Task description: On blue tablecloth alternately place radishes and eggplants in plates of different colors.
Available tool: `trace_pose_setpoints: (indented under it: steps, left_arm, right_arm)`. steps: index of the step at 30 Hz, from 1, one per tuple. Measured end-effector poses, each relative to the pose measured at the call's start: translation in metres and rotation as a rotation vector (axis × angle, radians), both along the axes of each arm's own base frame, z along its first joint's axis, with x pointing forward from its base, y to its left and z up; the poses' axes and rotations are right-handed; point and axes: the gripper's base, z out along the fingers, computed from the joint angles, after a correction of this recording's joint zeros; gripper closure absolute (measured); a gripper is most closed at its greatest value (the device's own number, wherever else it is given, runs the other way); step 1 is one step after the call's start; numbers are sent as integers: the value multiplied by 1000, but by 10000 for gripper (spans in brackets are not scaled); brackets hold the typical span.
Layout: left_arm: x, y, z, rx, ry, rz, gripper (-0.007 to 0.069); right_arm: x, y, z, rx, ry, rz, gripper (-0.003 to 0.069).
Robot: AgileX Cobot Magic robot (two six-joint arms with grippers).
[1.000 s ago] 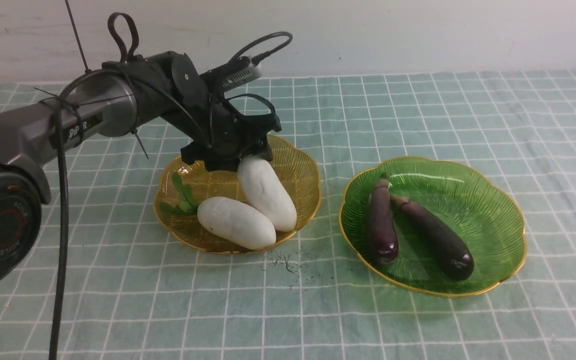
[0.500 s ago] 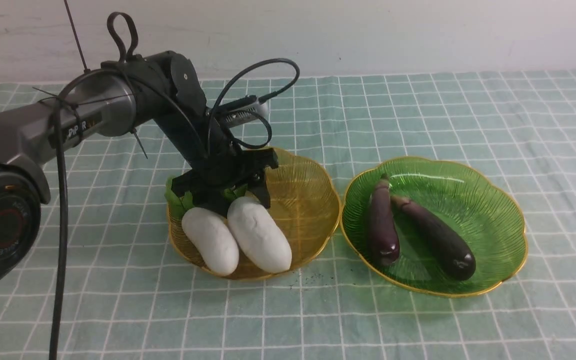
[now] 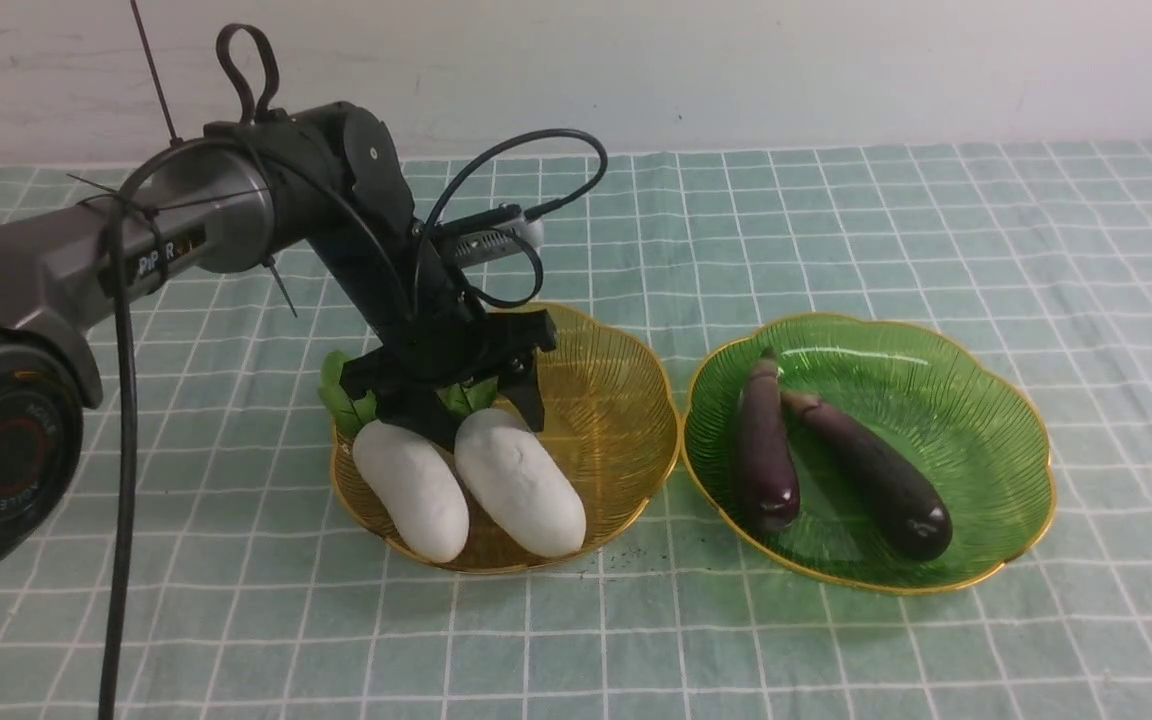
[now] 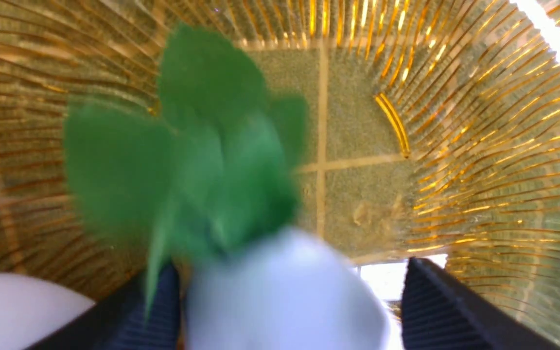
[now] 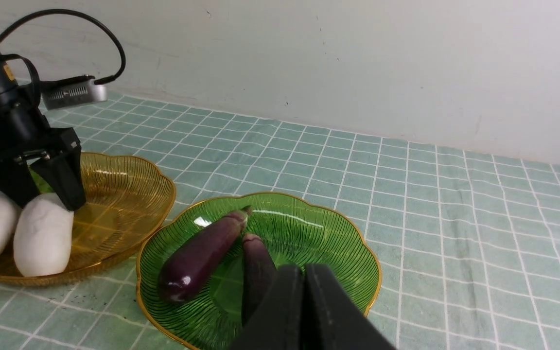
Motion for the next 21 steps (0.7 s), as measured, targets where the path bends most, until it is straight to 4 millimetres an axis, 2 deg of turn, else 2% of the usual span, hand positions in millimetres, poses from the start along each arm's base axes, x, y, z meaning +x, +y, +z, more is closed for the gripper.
trace_pose_setpoints:
  steps: [4,11,16,18,20,21]
  left_arm:
    - [3,0,0,-5,-34,8,-18]
    - [8,-1,4,-13,-78,16,-33]
    - [15,-3,20,-30,-126,29,-32]
    - [21,-5,42,-54,-162,53,-8]
    - [22,-6,50,-61,-170,57,9]
    - [23,-7,60,-68,-176,57,45]
  right_arm:
    - [0,0,0,0,0,0,674]
    - [0,0,0,0,0,0,674]
    - [0,0,0,0,0,0,674]
    - [0,0,0,0,0,0,674]
    - [0,0,0,0,0,0,674]
    - [0,0,0,0,0,0,674]
